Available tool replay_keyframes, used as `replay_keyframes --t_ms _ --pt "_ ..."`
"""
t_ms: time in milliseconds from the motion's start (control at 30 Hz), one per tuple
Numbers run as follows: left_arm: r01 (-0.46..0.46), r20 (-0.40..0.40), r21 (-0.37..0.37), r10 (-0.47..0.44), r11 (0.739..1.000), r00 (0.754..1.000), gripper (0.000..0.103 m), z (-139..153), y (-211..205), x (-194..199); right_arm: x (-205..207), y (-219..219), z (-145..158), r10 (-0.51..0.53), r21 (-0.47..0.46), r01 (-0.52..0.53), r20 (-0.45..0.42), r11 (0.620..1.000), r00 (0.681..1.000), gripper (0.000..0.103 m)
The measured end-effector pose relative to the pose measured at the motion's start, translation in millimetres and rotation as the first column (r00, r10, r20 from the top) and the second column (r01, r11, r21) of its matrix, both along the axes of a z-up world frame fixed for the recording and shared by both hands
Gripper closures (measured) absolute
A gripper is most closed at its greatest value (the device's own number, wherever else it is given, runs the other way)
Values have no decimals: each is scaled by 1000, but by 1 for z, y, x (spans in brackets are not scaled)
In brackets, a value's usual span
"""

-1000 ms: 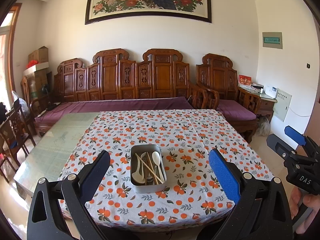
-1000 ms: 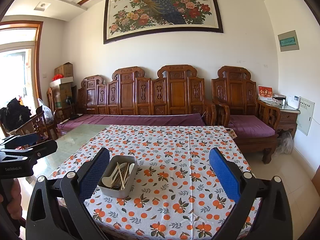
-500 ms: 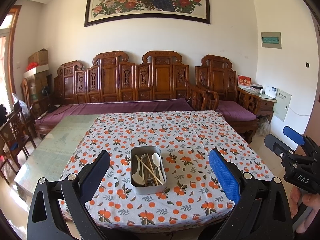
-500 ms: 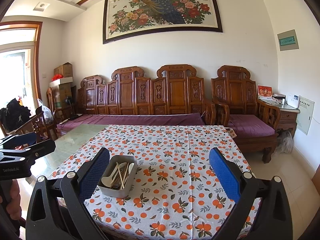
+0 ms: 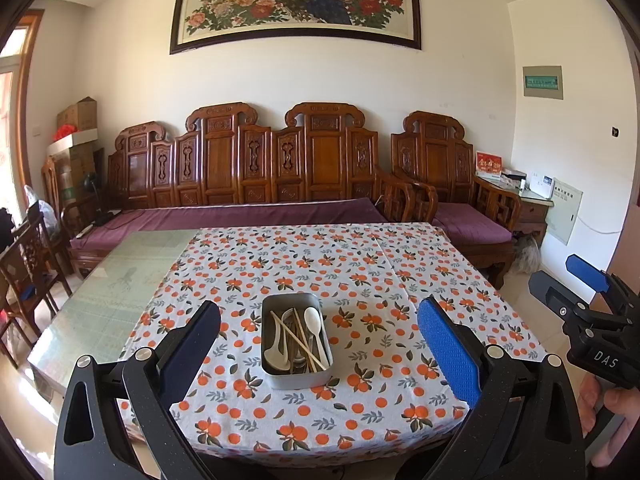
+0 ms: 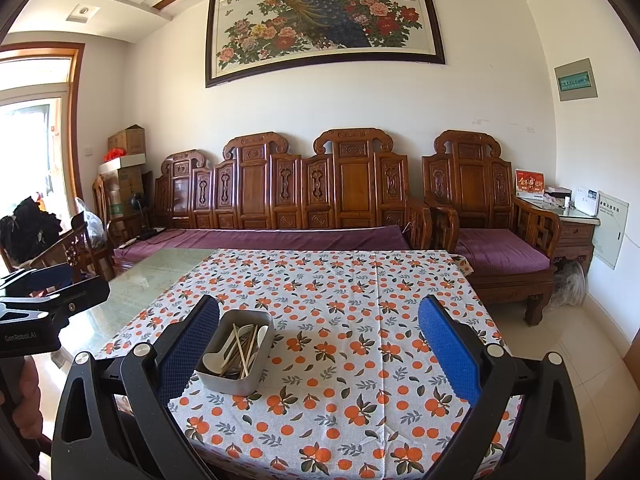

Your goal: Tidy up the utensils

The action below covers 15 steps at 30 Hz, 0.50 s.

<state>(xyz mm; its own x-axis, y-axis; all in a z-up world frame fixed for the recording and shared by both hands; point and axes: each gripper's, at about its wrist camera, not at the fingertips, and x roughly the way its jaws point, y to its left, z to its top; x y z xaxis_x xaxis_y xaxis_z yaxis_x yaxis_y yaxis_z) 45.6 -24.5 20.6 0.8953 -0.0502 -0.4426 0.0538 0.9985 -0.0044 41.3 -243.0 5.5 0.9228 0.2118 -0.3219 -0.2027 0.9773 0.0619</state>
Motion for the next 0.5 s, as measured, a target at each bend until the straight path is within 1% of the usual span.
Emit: replay_keyframes --t_ms 500 --pt "0 0 0 0 1000 1000 8 0 1 0 -1 2 0 -2 -1 2 1 1000 1000 3"
